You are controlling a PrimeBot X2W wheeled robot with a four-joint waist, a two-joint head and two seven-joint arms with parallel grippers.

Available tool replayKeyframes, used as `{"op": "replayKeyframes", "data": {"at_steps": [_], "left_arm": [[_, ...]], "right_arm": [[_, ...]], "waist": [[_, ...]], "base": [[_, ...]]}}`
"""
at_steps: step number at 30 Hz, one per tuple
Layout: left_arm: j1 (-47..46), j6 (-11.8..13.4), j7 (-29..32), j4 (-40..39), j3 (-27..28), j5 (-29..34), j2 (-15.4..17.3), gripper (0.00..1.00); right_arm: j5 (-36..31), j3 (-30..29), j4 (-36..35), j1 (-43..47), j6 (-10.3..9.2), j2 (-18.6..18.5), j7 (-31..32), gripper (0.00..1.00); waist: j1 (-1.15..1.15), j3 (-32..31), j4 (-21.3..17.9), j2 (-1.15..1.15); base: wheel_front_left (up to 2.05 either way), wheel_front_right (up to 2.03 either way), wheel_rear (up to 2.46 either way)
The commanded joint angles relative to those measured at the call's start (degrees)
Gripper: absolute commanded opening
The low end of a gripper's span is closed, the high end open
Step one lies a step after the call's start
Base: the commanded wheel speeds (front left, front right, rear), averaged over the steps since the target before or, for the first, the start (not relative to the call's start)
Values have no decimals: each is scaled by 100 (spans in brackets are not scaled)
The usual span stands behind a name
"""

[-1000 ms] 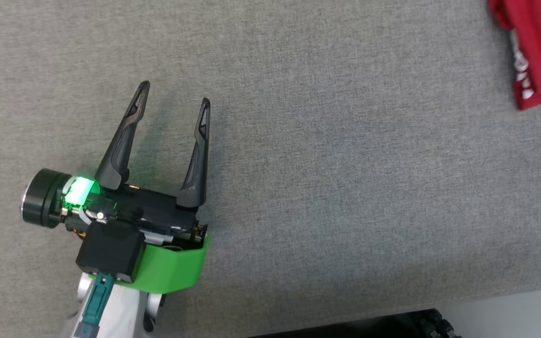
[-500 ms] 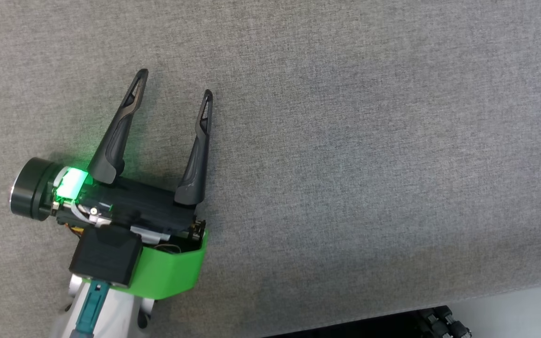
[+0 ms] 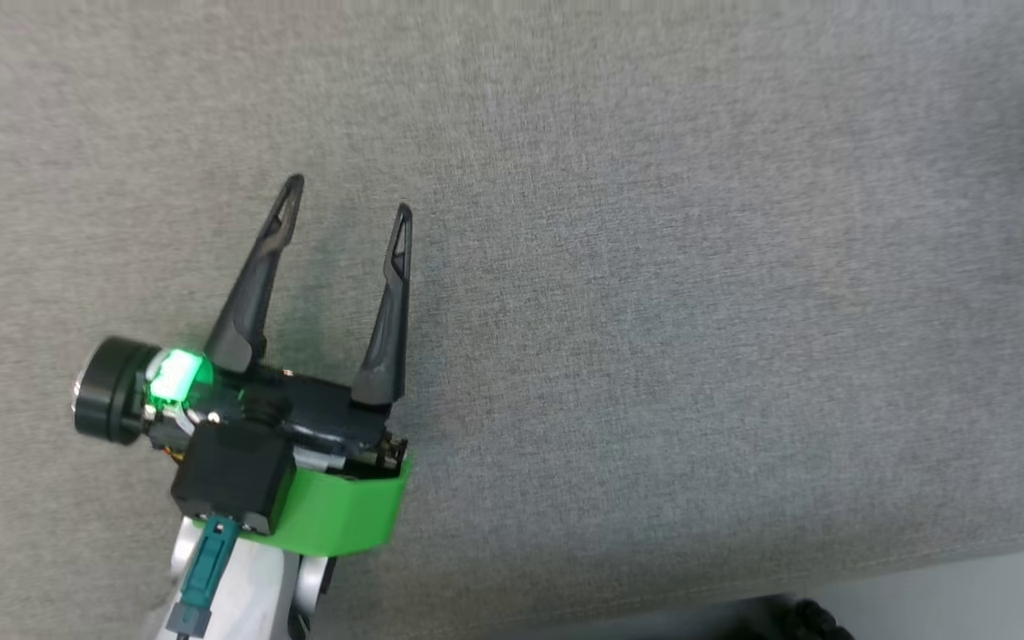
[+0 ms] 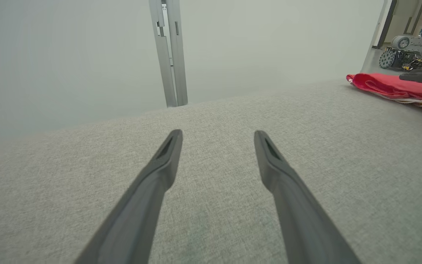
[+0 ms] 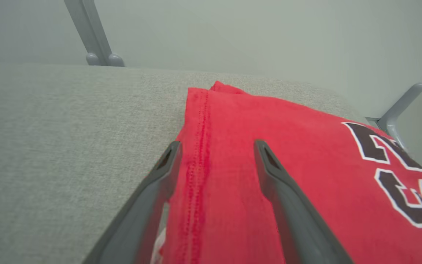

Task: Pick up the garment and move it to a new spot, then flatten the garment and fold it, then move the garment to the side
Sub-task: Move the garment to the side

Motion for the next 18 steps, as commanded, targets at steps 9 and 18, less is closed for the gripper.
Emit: {"op": "replayKeyframes", "data": {"at_steps": [9, 18], "left_arm": [[890, 184, 0, 209, 315, -437, -144, 100], [1640, 259, 0, 597, 836, -731, -272, 100]], "right_arm": [[-952, -440, -749, 1462, -10, 1591, -20, 100], [-2176, -1047, -1334, 2689, -10, 2896, -20, 100]], "waist": [[0, -1955, 74, 0], [0, -2957, -37, 0]], "base": [[0, 0, 0], [0, 0, 0]]}}
